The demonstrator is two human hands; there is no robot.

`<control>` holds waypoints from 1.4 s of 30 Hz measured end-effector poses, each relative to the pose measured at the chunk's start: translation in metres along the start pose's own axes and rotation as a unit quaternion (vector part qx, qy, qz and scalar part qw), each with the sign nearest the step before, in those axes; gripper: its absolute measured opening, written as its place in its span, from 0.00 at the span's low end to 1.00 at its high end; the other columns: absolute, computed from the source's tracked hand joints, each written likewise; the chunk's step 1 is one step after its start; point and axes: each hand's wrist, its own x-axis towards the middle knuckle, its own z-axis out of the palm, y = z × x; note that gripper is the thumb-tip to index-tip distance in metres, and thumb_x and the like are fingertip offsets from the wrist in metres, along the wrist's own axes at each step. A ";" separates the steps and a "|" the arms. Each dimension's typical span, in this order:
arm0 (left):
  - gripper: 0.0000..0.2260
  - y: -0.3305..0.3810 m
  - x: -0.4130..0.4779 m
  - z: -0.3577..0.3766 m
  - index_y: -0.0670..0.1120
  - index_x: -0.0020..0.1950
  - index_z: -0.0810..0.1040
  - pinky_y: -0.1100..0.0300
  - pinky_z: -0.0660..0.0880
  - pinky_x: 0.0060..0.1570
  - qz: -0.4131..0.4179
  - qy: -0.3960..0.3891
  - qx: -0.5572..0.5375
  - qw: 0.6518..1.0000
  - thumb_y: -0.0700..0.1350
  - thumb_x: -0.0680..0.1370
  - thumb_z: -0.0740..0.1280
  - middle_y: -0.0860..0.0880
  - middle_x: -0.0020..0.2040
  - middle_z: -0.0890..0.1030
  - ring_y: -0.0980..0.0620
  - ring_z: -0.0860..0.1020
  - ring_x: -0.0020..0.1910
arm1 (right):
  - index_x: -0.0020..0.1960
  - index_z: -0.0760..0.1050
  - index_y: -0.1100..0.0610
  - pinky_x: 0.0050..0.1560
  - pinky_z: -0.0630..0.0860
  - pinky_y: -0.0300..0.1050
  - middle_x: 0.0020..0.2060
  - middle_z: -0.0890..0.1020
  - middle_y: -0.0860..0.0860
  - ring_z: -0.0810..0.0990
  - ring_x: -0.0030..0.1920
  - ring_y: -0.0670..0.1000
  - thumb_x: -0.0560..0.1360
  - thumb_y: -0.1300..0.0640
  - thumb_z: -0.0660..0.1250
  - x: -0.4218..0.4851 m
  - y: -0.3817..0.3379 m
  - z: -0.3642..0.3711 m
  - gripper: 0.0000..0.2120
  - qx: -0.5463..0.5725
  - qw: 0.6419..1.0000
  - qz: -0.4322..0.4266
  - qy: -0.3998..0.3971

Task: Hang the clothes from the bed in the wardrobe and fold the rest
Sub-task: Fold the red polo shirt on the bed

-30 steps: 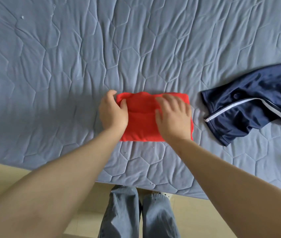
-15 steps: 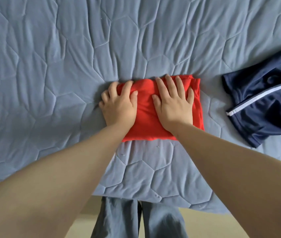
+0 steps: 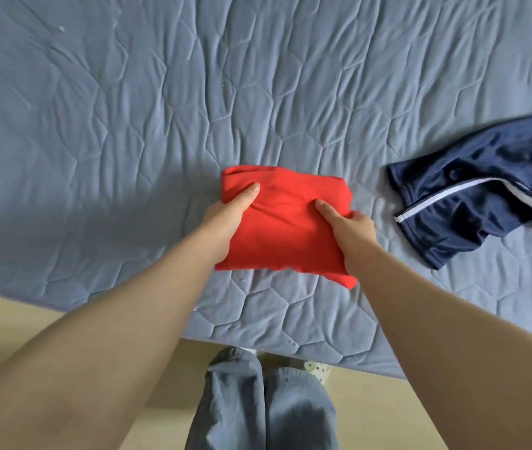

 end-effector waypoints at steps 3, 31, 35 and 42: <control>0.35 0.013 -0.038 -0.025 0.46 0.62 0.75 0.55 0.73 0.53 -0.002 0.040 -0.002 0.999 0.68 0.65 0.69 0.47 0.53 0.79 0.47 0.78 0.49 | 0.44 0.73 0.56 0.50 0.76 0.48 0.39 0.78 0.50 0.79 0.44 0.54 0.64 0.40 0.74 -0.041 -0.026 -0.012 0.22 0.044 0.997 0.039 -0.053; 0.14 0.119 -0.506 -0.484 0.47 0.44 0.76 0.56 0.71 0.46 0.217 0.242 -0.362 0.873 0.58 0.74 0.67 0.46 0.41 0.79 0.48 0.77 0.39 | 0.73 0.59 0.62 0.54 0.67 0.42 0.66 0.71 0.61 0.72 0.62 0.57 0.79 0.65 0.56 -0.585 -0.322 0.108 0.23 -0.019 0.829 -0.427 -0.361; 0.13 0.099 -0.521 -0.572 0.48 0.42 0.76 0.57 0.71 0.38 0.228 0.275 -0.385 0.851 0.57 0.74 0.67 0.46 0.39 0.79 0.47 0.77 0.37 | 0.73 0.59 0.56 0.51 0.68 0.41 0.60 0.73 0.56 0.74 0.57 0.55 0.79 0.63 0.55 -0.654 -0.329 0.181 0.23 -0.020 0.809 -0.440 -0.388; 0.14 0.061 -0.524 -0.717 0.48 0.47 0.77 0.55 0.72 0.37 0.228 0.310 -0.417 0.823 0.58 0.73 0.67 0.44 0.41 0.79 0.45 0.77 0.39 | 0.49 0.69 0.60 0.32 0.70 0.40 0.38 0.74 0.52 0.73 0.35 0.49 0.77 0.66 0.56 -0.752 -0.327 0.303 0.04 -0.009 0.790 -0.433 -0.435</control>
